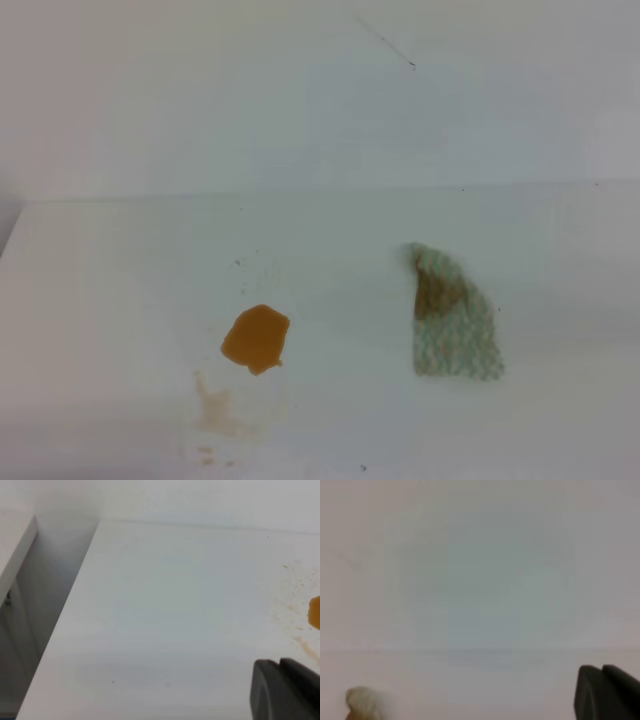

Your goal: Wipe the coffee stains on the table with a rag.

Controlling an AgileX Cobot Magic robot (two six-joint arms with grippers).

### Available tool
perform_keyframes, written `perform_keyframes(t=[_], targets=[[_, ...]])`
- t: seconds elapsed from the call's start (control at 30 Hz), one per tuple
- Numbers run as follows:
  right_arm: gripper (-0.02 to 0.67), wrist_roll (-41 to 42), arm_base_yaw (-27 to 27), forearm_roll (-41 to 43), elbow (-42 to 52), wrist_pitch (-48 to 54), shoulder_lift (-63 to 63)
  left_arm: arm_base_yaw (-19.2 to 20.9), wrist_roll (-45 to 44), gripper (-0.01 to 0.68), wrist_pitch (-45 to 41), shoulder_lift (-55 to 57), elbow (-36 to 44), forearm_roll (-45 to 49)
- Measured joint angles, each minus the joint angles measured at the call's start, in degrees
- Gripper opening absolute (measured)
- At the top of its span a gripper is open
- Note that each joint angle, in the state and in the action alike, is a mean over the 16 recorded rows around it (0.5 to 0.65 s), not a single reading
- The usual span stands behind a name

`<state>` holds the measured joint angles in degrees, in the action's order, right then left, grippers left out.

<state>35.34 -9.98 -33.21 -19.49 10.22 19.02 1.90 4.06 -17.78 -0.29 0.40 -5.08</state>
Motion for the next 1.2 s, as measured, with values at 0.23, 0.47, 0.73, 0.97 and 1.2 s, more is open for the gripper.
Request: perform_keyframes(t=[0.23,0.47,0.73,0.97,1.2], targets=[[-0.003,10.6,7.3,-7.66,-7.5,5.74,13.42,-0.05,0.0,-0.001,0.35,-0.58,0.81,0.02],[-0.003,23.83,13.21,-19.34,-13.75,13.63,25.92,-0.04,0.0,-0.001,0.29,-0.48,0.67,0.02],[-0.003,33.28,15.24,-26.83,-22.84,25.09,42.23,0.03,0.0,0.0,-0.18,0.29,-0.4,-0.01],[0.018,33.05,15.36,-27.39,-32.84,32.25,56.08,0.03,0.0,0.001,-0.18,0.29,-0.4,-0.01],[0.107,26.41,17.62,-20.17,-40.45,32.3,66.11,0.0,0.0,0.0,0.0,0.0,0.0,0.0]])
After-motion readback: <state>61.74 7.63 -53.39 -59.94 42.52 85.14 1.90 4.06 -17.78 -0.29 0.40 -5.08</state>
